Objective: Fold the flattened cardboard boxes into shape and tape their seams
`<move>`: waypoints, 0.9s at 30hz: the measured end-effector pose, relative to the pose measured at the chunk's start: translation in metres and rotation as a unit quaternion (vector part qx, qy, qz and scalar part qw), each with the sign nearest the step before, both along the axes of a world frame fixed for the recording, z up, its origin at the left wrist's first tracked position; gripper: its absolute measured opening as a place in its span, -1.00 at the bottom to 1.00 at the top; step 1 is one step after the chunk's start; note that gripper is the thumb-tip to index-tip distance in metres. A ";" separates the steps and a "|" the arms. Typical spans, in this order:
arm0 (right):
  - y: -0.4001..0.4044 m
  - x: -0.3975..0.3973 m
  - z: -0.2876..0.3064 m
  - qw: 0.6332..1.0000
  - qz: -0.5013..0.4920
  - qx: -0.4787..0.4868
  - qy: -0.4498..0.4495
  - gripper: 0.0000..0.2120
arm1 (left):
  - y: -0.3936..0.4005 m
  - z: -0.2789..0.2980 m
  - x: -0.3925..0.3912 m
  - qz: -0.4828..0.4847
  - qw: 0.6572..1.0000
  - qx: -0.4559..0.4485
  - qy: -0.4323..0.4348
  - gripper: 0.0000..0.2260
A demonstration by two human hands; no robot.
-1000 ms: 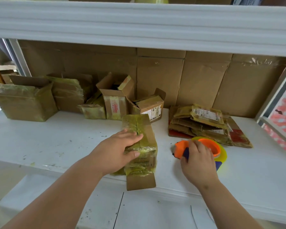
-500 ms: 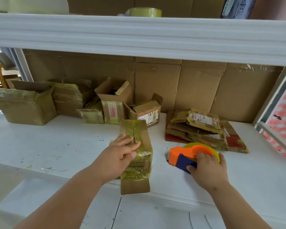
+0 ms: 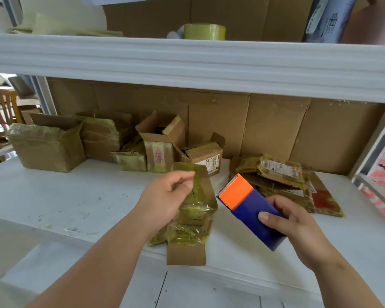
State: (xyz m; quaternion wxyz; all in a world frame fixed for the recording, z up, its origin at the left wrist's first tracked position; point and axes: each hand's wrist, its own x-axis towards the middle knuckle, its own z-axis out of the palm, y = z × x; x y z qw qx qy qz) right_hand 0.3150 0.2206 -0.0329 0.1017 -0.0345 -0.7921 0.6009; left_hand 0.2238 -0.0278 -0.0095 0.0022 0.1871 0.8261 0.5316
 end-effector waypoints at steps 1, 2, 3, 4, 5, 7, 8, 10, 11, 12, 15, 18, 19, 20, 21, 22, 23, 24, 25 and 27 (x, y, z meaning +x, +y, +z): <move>-0.001 0.001 0.003 1.000 0.011 -0.003 0.009 -0.72 | 0.002 0.006 0.001 -0.010 1.000 0.009 -0.008 -0.81; -0.001 0.002 0.005 1.000 0.021 -0.007 0.018 -0.76 | 0.004 0.010 0.002 -0.020 1.000 0.012 -0.015 -0.83; -0.002 0.002 0.007 0.999 0.030 -0.008 0.023 -0.80 | 0.006 0.013 0.002 -0.028 0.999 0.013 -0.023 -0.83; -0.003 0.003 0.009 0.999 0.038 -0.005 0.026 -0.85 | 0.008 0.016 0.003 -0.035 0.999 0.015 -0.034 -0.83; -0.004 0.003 0.011 0.999 0.046 0.000 0.029 -0.87 | 0.011 0.018 0.003 -0.042 0.998 0.022 -0.050 -0.82; -0.005 0.004 0.014 0.998 0.055 0.009 0.033 -0.88 | 0.016 0.022 0.004 -0.060 0.994 0.029 -0.081 -0.79; -0.005 0.004 0.015 0.998 0.057 0.013 0.034 -0.88 | 0.018 0.024 0.005 -0.071 0.993 0.020 -0.091 -0.76; -0.006 0.006 0.017 0.997 0.060 0.022 0.033 -0.86 | 0.021 0.028 0.007 -0.090 0.990 0.012 -0.108 -0.71; -0.007 0.007 0.019 0.997 0.063 0.029 0.033 -0.82 | 0.022 0.030 0.008 -0.094 0.989 0.017 -0.115 -0.73; -0.007 0.007 0.019 0.997 0.065 0.038 0.034 -0.77 | 0.023 0.031 0.008 -0.096 0.988 0.022 -0.120 -0.77; -0.010 0.008 0.023 0.996 0.071 0.050 0.033 -0.77 | 0.024 0.033 0.010 -0.085 0.989 0.017 -0.123 -0.90; -0.013 0.008 0.026 0.995 0.070 0.063 0.035 -0.75 | 0.025 0.031 0.009 -0.074 0.988 0.025 -0.130 -0.84; -0.015 0.008 0.028 0.995 0.067 0.069 0.034 -0.72 | 0.024 0.031 0.009 -0.069 0.988 0.038 -0.135 -0.82; -0.015 0.006 0.028 0.995 0.061 0.077 0.035 -0.68 | 0.024 0.030 0.009 -0.063 0.987 0.052 -0.138 -0.82; -0.015 0.005 0.028 0.994 0.054 0.090 0.035 -0.62 | 0.023 0.029 0.009 -0.056 0.987 0.064 -0.137 -0.81; -0.016 0.004 0.028 0.992 0.047 0.109 0.034 -0.56 | 0.021 0.028 0.009 -0.049 0.987 0.073 -0.133 -0.81; -0.016 0.002 0.030 0.991 0.042 0.127 0.031 -0.51 | 0.020 0.027 0.009 -0.040 0.988 0.081 -0.128 -0.82; -0.016 0.001 0.031 0.989 0.040 0.137 0.027 -0.48 | 0.018 0.026 0.008 -0.031 0.988 0.088 -0.123 -0.83; -0.015 -0.001 0.032 0.989 0.040 0.143 0.021 -0.45 | 0.016 0.026 0.008 -0.025 0.988 0.094 -0.121 -0.84; -0.015 -0.002 0.037 0.986 0.050 0.159 0.015 -0.43 | 0.013 0.024 0.008 -0.017 0.988 0.096 -0.119 -0.86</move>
